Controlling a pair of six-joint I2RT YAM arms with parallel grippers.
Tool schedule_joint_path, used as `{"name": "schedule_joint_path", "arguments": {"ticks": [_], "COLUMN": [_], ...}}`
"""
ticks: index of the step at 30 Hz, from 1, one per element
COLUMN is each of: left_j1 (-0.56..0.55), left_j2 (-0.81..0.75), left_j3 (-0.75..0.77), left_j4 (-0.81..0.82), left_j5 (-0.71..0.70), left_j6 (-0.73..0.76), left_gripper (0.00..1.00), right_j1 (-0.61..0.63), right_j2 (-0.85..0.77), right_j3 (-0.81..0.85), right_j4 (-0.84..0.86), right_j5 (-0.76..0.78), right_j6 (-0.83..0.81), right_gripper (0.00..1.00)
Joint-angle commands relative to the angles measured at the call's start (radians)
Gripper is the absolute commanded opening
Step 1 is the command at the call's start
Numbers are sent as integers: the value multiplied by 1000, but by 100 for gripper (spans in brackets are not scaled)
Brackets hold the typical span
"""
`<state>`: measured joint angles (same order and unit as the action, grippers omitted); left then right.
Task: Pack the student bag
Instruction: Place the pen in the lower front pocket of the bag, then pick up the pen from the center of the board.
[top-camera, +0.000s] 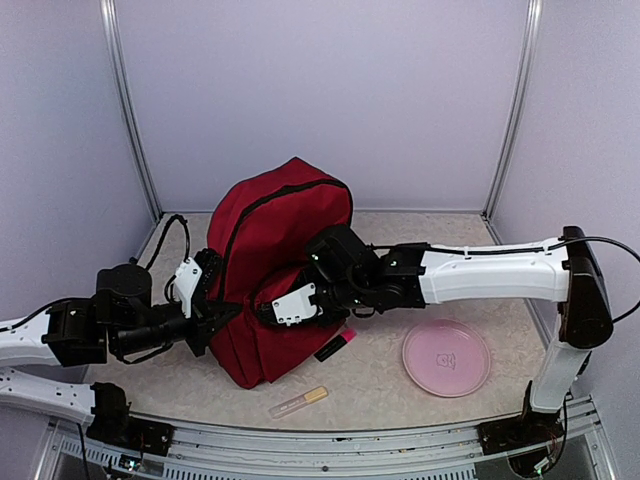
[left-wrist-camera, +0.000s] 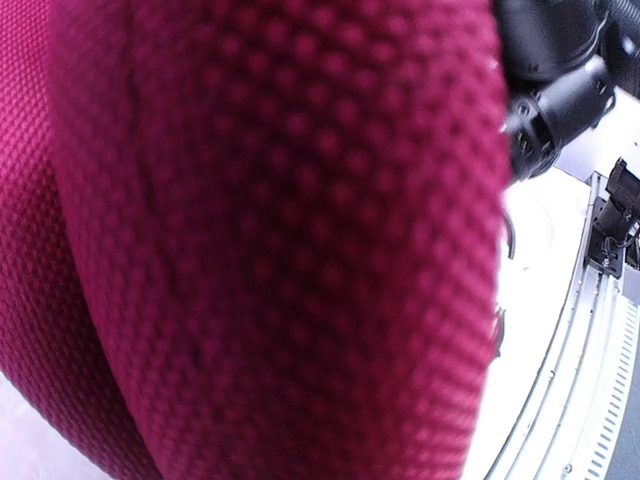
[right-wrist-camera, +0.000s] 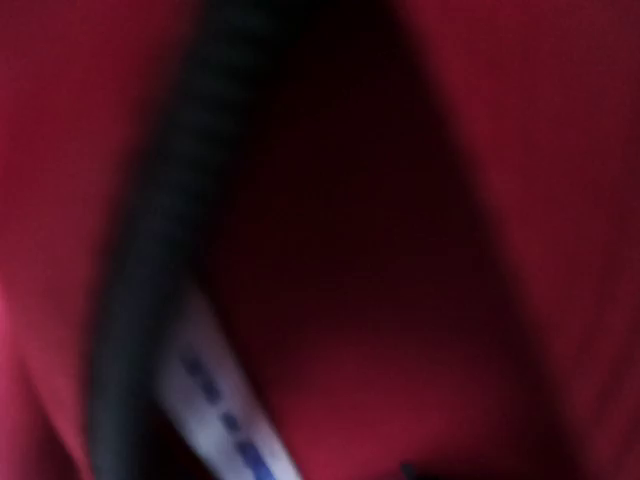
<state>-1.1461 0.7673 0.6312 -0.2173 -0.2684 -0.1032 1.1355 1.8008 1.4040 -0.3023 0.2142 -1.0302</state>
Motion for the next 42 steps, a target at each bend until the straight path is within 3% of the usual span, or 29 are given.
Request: {"name": "schedule_joint_path", "arguments": {"ticks": [1,11,16,20,21,24,26,29,32,38,42], "left_j1": [-16,-16,-14,-15,-15,-17,-16,-17,-18,-18,-17], "left_j2": [-23,-22,-16,-13,-13,-16,-21,-25,-25,-16,-13], "left_j3": [53,56,57,58,57,58,56,55,55,56,56], "left_j4": [65,52,50,49,47,44,42,40,39,40,39], "left_j5": [7,-37,-43,-40,-42,-44,-46,-49,-49,-50,-52], "left_j6": [10,1,-6,-7,-10,-9,-13,-12,-11,-7,-5], "left_gripper": [0,0,0,0,0,0,0,0,0,0,0], "right_j1": [7,46,141,171,172,177,179,179,177,171,171], "right_j2": [-24,-160,-171,-36,-8,62,103,150,210,293,327], "right_j3": [96,82,-110,-92,-83,-64,-53,-37,17,81,100], "right_j4": [-108,-201,-70,-134,-147,-183,-199,-213,-257,-326,-369], "right_j5": [-36,-499,-654,-620,-603,-498,-440,-365,-282,-264,-261], "right_j6": [135,585,688,725,725,696,663,611,594,582,565], "right_gripper": [47,75,74,72,74,99,100,95,83,66,46]}}
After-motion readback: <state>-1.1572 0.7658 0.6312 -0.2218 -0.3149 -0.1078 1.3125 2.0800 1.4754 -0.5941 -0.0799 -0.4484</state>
